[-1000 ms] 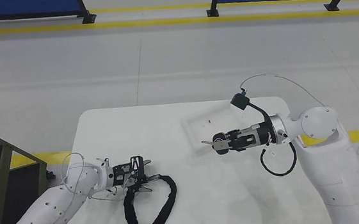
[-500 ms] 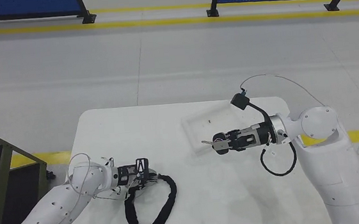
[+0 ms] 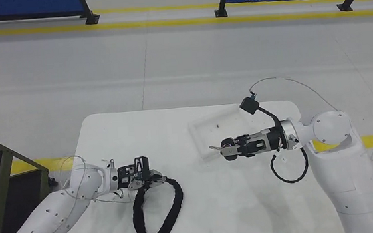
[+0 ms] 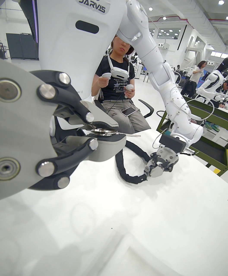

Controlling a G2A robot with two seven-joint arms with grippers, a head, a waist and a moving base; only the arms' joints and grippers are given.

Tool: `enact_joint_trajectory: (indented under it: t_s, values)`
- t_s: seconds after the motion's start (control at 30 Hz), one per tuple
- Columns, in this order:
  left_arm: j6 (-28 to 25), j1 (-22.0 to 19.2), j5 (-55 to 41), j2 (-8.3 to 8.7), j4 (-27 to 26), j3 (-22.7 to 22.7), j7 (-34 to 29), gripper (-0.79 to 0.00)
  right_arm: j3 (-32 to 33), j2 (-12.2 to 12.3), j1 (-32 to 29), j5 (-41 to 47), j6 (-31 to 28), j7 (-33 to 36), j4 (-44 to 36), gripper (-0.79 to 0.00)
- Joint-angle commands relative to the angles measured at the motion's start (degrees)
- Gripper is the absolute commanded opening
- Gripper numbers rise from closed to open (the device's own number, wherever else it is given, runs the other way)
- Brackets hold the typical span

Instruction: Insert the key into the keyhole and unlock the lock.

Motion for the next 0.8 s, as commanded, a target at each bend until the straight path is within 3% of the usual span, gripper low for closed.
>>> enact_joint_trajectory:
  t_s: [0.0, 0.2, 0.4, 0.63, 0.77]
  values:
    - [-1.1, 0.5, -0.6, 1.0, -1.7, -1.8, 1.4, -0.785, -0.5, 0.0, -0.5, -1.0, 0.0, -0.8, -0.9, -0.785]
    - [-3.5, 2.7, -0.8, 4.62, -9.7, -8.4, 3.6, -0.785, -4.2, 0.6, -0.9, -6.1, 3.3, 0.0, -5.7, -0.785]
    - [-4.0, 5.6, -0.9, 7.66, -19.4, -15.3, 1.6, -0.785, -7.6, 1.4, 0.2, -5.4, 6.5, 0.0, -8.4, -0.785]
    - [-2.0, 9.4, -1.7, 9.63, -27.8, -21.6, -2.1, -0.785, -10.1, 1.9, 1.8, -4.2, 9.6, -0.8, -9.3, -0.785]
    - [-1.3, 10.5, -1.8, 10.13, -29.4, -23.8, -2.5, -0.785, -10.1, 1.9, 1.8, -4.2, 9.6, -0.8, -9.3, -0.785]
